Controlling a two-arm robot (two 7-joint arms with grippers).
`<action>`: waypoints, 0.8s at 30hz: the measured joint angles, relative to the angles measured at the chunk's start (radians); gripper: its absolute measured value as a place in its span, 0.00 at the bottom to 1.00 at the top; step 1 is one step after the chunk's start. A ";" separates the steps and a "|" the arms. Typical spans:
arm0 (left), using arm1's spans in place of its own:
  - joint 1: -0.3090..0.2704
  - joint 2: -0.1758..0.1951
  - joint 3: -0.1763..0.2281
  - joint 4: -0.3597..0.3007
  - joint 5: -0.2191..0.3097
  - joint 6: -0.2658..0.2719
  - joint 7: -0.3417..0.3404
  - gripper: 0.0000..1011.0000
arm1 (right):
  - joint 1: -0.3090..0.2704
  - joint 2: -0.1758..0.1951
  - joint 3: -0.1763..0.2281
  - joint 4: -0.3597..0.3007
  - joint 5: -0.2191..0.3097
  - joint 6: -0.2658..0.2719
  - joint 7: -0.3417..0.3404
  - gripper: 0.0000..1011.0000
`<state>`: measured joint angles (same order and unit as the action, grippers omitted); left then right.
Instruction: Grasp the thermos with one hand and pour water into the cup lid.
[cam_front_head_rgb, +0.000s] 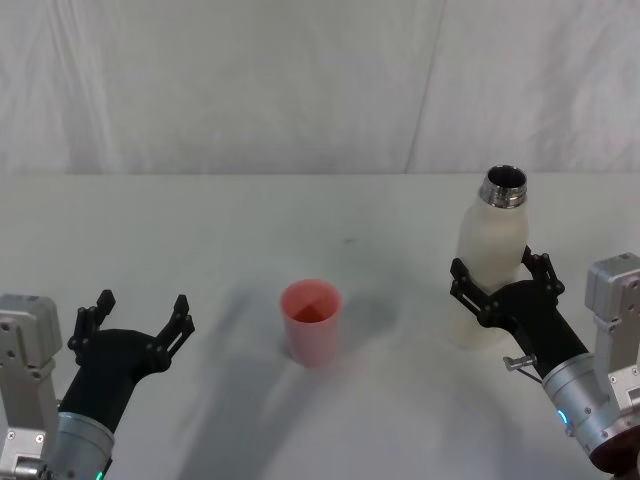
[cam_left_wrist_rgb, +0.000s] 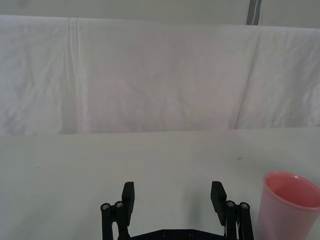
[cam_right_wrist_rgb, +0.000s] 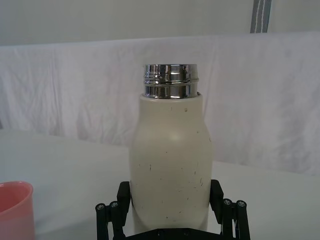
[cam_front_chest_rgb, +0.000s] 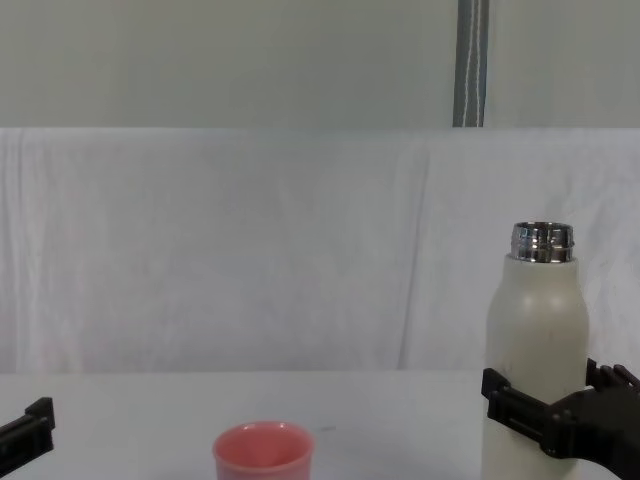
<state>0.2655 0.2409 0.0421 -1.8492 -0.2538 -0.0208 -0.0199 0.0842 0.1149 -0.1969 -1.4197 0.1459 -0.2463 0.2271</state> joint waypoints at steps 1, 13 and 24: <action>0.000 0.000 0.000 0.000 0.000 0.000 0.000 0.99 | 0.000 0.000 0.000 0.000 0.000 0.000 0.000 0.99; 0.000 0.000 0.000 0.000 0.000 0.000 0.000 0.99 | -0.009 0.000 0.002 -0.010 0.000 0.000 -0.004 0.99; 0.000 0.000 0.000 0.000 0.000 0.000 0.000 0.99 | -0.023 -0.001 0.005 -0.021 0.003 0.003 -0.007 0.99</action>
<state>0.2655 0.2410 0.0421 -1.8492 -0.2539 -0.0208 -0.0199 0.0608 0.1139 -0.1916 -1.4405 0.1492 -0.2431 0.2199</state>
